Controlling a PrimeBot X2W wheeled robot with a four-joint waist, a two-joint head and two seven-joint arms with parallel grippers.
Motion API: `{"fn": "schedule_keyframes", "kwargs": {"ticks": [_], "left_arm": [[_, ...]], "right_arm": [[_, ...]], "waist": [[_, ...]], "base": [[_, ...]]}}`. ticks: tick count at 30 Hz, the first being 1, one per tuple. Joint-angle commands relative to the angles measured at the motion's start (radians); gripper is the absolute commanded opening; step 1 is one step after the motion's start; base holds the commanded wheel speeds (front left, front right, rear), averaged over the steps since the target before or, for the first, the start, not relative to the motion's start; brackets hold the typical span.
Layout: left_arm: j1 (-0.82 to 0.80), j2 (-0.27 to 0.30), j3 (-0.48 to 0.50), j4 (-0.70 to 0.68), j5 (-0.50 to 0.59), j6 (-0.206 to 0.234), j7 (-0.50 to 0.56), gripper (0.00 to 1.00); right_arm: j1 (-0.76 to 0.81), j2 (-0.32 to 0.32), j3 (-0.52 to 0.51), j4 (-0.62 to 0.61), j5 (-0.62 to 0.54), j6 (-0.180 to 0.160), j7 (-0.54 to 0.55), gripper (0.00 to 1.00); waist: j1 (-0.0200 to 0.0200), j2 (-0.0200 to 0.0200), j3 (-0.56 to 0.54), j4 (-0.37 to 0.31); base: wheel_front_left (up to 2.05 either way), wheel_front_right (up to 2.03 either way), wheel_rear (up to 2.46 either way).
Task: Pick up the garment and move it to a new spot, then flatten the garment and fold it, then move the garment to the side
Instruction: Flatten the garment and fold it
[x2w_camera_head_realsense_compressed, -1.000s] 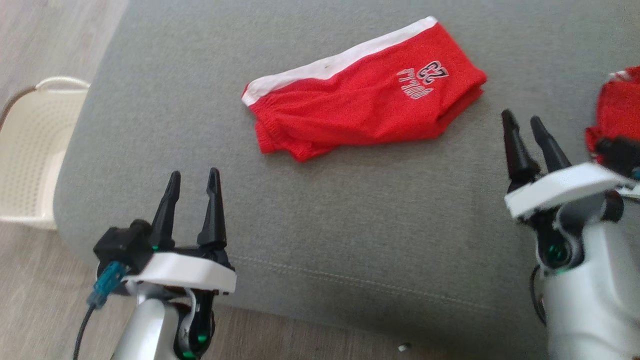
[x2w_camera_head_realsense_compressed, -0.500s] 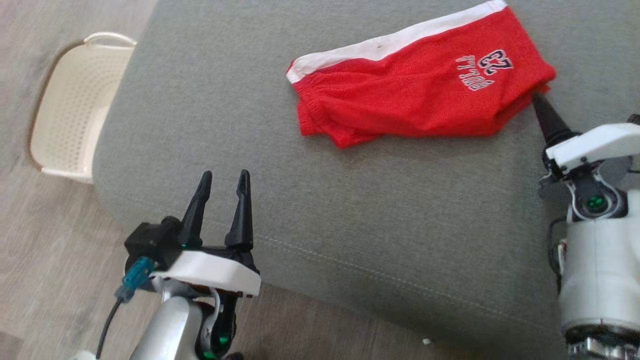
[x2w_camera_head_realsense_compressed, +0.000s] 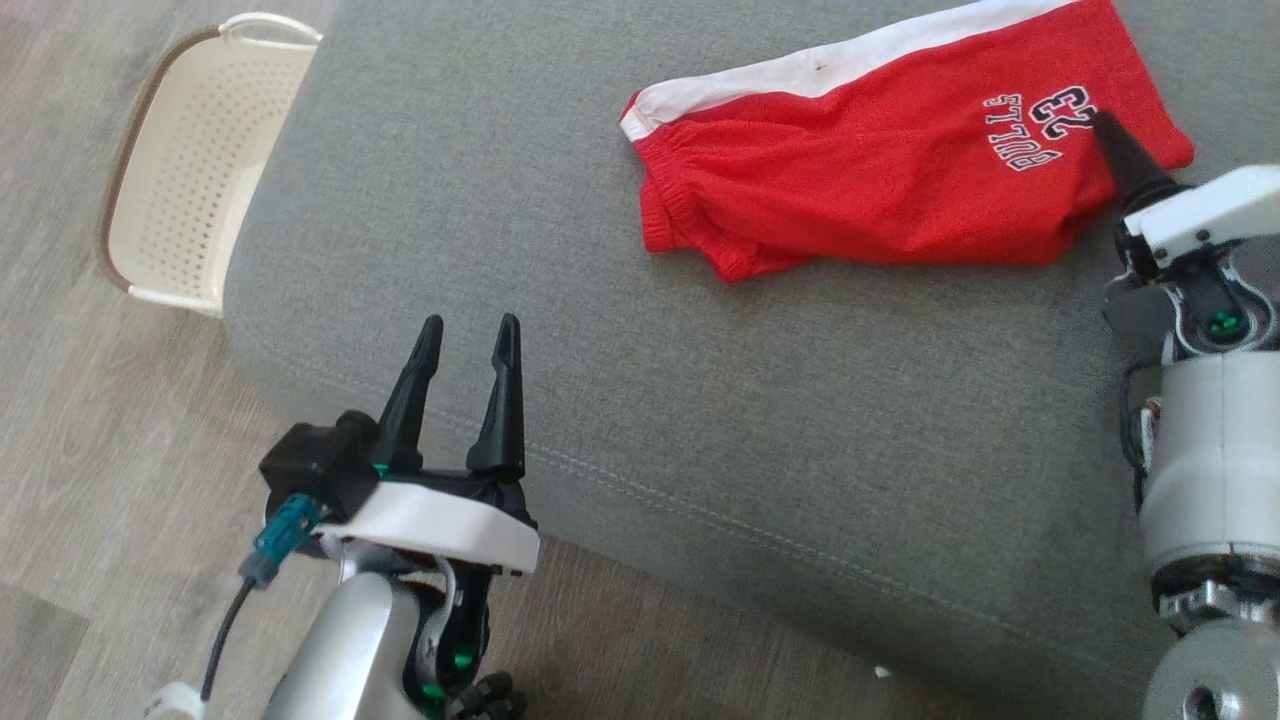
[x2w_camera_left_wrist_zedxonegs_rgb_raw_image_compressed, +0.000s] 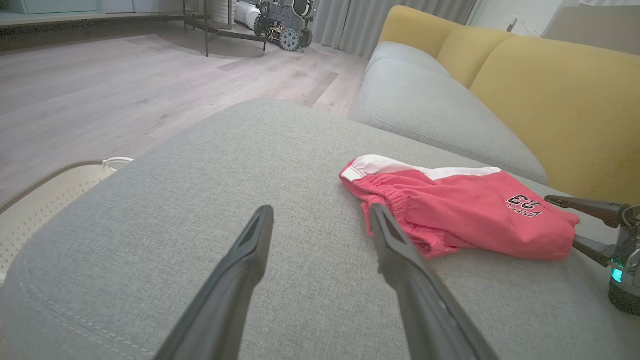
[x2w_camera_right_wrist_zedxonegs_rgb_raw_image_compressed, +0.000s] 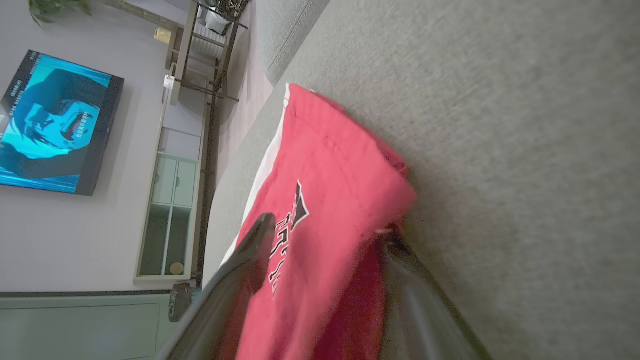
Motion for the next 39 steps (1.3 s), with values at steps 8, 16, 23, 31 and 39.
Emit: {"fn": "schedule_keyframes", "kwargs": {"ticks": [8, 16, 23, 31, 39], "left_arm": [[-0.035, 0.008, 0.031, -0.050, -0.006, 0.009, -0.012, 1.00], [-0.030, 0.008, 0.041, -0.045, -0.003, 0.006, -0.012, 1.00], [-0.033, 0.008, 0.044, -0.041, 0.004, 0.000, -0.012, 1.00], [-0.022, 0.008, 0.054, -0.029, 0.021, -0.008, -0.012, 1.00], [-0.001, 0.008, 0.068, -0.025, 0.027, -0.015, -0.012, 1.00]], "right_arm": [[-0.069, 0.041, 0.011, 0.103, -0.054, 0.005, -0.011, 0.00], [-0.085, 0.041, 0.047, 0.130, 0.024, 0.005, -0.097, 0.00], [-0.067, 0.041, 0.096, 0.132, 0.159, 0.005, -0.229, 0.00], [-0.016, 0.041, 0.171, 0.130, 0.232, 0.005, -0.356, 0.00], [0.042, 0.041, 0.270, 0.088, 0.268, 0.005, -0.404, 0.00]], "waist": [[0.0000, 0.0000, 0.007, 0.015], [0.0000, 0.0000, -0.008, -0.005], [0.0000, 0.0000, -0.025, -0.040], [0.0000, 0.0000, -0.055, -0.081], [0.0000, 0.0000, -0.085, -0.129]], "base": [[0.00, 0.00, 0.00], [0.00, 0.00, 0.00], [0.00, 0.00, 0.00], [0.00, 0.00, 0.00], [0.00, 0.00, 0.00]]}}
